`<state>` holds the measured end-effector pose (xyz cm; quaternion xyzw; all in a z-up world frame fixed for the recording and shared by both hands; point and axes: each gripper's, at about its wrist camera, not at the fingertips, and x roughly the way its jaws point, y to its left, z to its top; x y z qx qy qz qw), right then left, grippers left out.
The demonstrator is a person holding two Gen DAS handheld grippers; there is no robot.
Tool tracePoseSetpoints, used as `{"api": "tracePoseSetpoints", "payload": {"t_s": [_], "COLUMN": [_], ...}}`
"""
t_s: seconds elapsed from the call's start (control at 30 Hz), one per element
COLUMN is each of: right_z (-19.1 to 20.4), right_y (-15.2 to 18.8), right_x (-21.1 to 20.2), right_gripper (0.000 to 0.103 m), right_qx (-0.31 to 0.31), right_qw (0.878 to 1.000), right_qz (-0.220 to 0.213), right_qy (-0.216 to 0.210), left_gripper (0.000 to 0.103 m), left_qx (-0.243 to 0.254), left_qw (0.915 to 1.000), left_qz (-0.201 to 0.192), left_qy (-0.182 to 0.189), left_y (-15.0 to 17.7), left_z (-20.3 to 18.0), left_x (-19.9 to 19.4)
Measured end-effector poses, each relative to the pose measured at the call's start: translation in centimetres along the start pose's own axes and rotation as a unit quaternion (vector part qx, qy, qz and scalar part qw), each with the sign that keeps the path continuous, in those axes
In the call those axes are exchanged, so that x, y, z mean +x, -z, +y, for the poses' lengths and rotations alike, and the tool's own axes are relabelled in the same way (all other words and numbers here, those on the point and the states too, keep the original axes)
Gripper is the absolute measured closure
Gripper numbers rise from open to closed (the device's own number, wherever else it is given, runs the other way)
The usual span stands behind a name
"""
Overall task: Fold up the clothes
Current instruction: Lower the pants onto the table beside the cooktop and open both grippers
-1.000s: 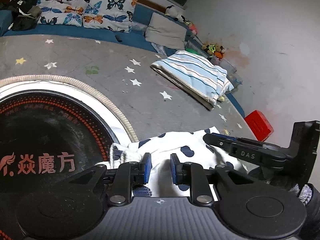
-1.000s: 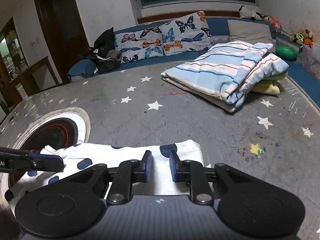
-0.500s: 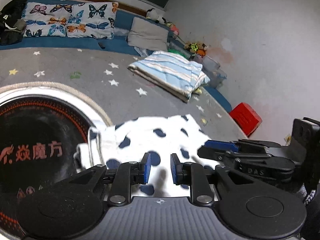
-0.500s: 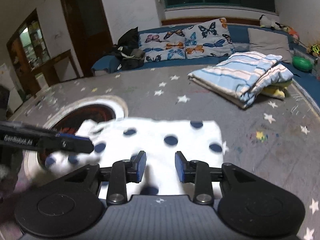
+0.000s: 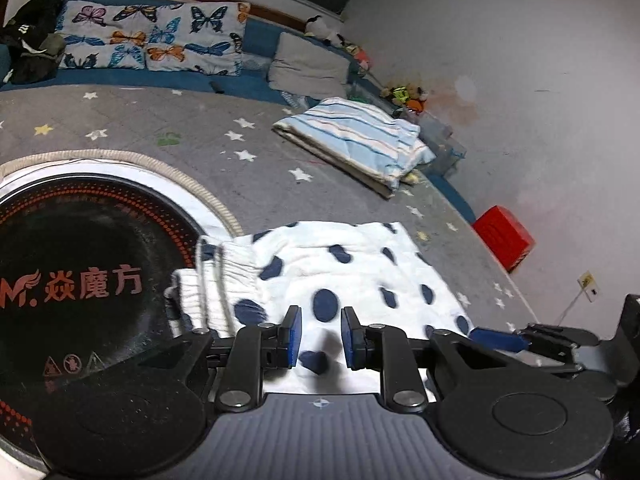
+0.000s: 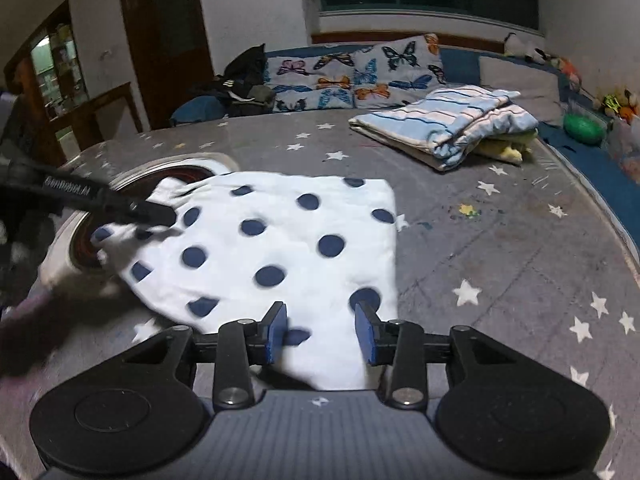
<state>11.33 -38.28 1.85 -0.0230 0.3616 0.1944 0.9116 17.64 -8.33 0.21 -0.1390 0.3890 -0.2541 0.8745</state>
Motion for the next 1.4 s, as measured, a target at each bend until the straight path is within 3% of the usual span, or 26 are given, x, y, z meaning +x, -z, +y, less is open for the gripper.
{"api": "tracePoseSetpoints", "payload": {"t_s": [0.47, 0.8, 0.9, 1.0, 1.23, 1.4], "right_z": [2.8, 4.4, 4.4, 4.8, 5.8, 6.3], "right_y": [0.1, 1.8, 1.9, 1.8, 2.0, 2.7], "right_x": [-1.6, -0.2, -1.3, -1.7, -1.9, -2.5], "right_gripper": [0.059, 0.059, 0.05, 0.048, 0.019, 0.01], "right_qx": [-0.031, -0.051, -0.045, -0.039, -0.016, 0.001], "right_qw": [0.999, 0.998, 0.999, 0.999, 0.999, 0.998], "right_qz": [-0.032, -0.012, -0.023, -0.032, -0.045, -0.056], "right_qy": [-0.001, 0.02, 0.018, 0.016, 0.011, 0.014], "left_gripper": [0.079, 0.079, 0.073, 0.066, 0.046, 0.031], "left_qx": [0.033, 0.02, 0.021, 0.017, 0.027, 0.029], "left_qw": [0.9993, 0.9995, 0.9995, 0.9996, 0.9991, 0.9988], "left_qz": [-0.02, -0.021, -0.021, -0.022, -0.03, -0.034], "left_qy": [-0.005, -0.012, -0.009, -0.008, -0.015, -0.02], "left_y": [1.5, 1.8, 2.1, 2.5, 3.5, 4.3], "left_z": [-0.8, -0.2, -0.7, -1.0, -1.8, -2.1], "left_x": [-2.2, -2.3, -2.7, -3.2, -4.8, -5.7]}}
